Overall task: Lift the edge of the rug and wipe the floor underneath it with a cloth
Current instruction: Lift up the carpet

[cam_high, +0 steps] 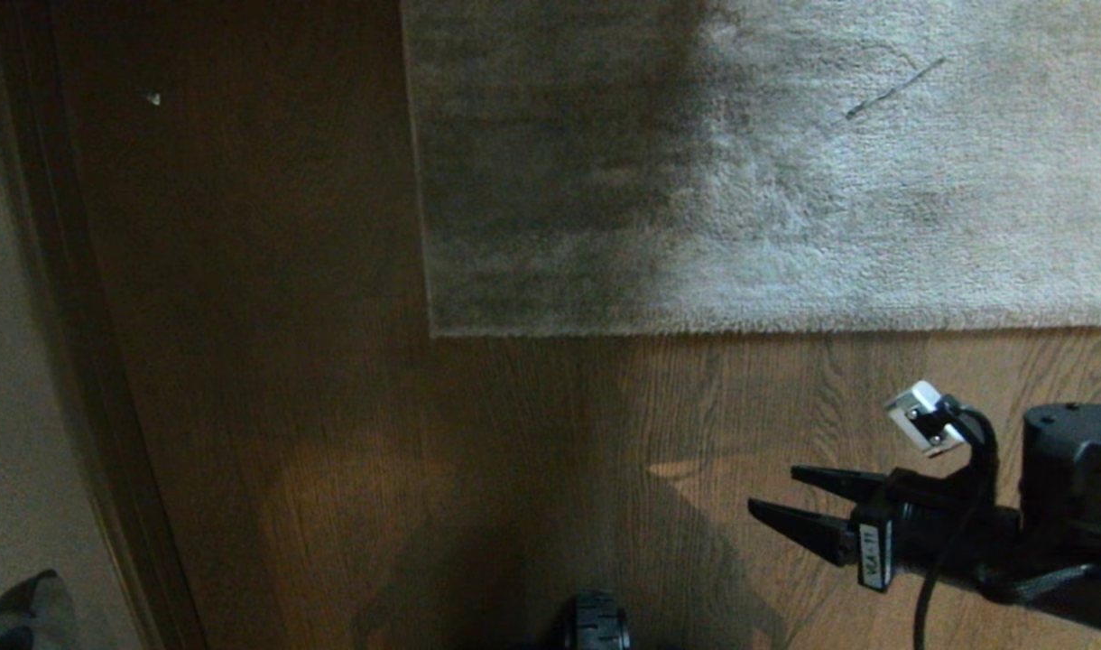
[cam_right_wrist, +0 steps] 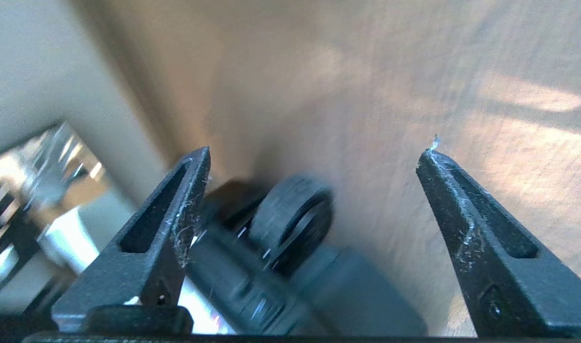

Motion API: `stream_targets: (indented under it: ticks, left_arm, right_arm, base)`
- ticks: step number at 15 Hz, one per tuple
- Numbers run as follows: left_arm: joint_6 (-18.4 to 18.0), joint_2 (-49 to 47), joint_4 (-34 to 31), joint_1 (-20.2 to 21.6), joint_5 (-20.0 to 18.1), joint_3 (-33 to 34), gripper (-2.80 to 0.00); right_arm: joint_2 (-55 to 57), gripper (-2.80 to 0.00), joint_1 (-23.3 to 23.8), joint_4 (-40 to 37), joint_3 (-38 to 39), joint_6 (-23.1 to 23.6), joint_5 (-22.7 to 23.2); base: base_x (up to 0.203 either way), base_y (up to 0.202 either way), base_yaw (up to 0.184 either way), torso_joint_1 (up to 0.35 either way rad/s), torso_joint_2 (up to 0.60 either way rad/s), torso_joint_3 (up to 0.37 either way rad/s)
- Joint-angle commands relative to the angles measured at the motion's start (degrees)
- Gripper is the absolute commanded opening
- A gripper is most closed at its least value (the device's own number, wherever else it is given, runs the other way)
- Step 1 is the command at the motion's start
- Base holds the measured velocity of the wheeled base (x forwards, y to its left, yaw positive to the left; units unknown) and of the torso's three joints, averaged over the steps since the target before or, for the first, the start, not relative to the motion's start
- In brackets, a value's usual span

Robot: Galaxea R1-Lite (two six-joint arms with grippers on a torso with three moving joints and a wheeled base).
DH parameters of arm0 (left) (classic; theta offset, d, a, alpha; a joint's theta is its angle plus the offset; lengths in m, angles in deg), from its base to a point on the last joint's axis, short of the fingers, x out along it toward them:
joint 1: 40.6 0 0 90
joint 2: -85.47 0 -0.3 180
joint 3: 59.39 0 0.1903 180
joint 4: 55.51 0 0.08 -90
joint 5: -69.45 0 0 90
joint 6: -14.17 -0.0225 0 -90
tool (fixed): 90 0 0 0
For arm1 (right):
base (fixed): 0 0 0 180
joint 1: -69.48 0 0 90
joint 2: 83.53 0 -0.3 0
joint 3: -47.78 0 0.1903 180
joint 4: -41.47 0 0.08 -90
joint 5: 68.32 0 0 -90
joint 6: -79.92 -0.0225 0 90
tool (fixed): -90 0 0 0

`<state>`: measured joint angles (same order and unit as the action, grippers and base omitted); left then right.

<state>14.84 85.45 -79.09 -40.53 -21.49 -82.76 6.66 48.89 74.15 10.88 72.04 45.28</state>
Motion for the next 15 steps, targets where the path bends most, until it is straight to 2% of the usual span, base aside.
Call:
stream_targets:
  ticks: [1, 5, 7, 11, 15]
  left_arm:
    - [0.0, 0.0, -0.1, 0.0, 0.0, 0.0, -2.8]
    - [0.0, 0.0, 0.0, 0.0, 0.0, 0.0, -2.8]
    - [0.0, 0.0, 0.0, 0.0, 0.0, 0.0, -2.8]
    - [0.0, 0.0, 0.0, 0.0, 0.0, 0.0, -2.8]
    - [0.0, 0.0, -0.1, 0.0, 0.0, 0.0, -2.8]
  right_arm:
    - [7.3, 0.0, -0.7, 8.8, 0.4, -3.1, -4.3]
    - [16.3, 0.0, -7.5, 24.7, 0.2, -11.4, -19.9]
    - [18.3, 0.0, -10.0, 32.4, 0.0, -14.2, -25.8]
    - [18.1, 0.0, -10.5, 33.9, -0.2, -15.2, -34.3]
    - [18.6, 0.0, -11.3, 33.9, -4.2, -21.2, -38.9]
  base:
    - [0.0, 0.0, 0.0, 0.0, 0.0, 0.0]
    - [0.0, 0.0, 0.0, 0.0, 0.0, 0.0]
    - [0.0, 0.0, 0.0, 0.0, 0.0, 0.0]
    - [0.0, 0.0, 0.0, 0.0, 0.0, 0.0]
    - [0.0, 0.0, 0.0, 0.0, 0.0, 0.0]
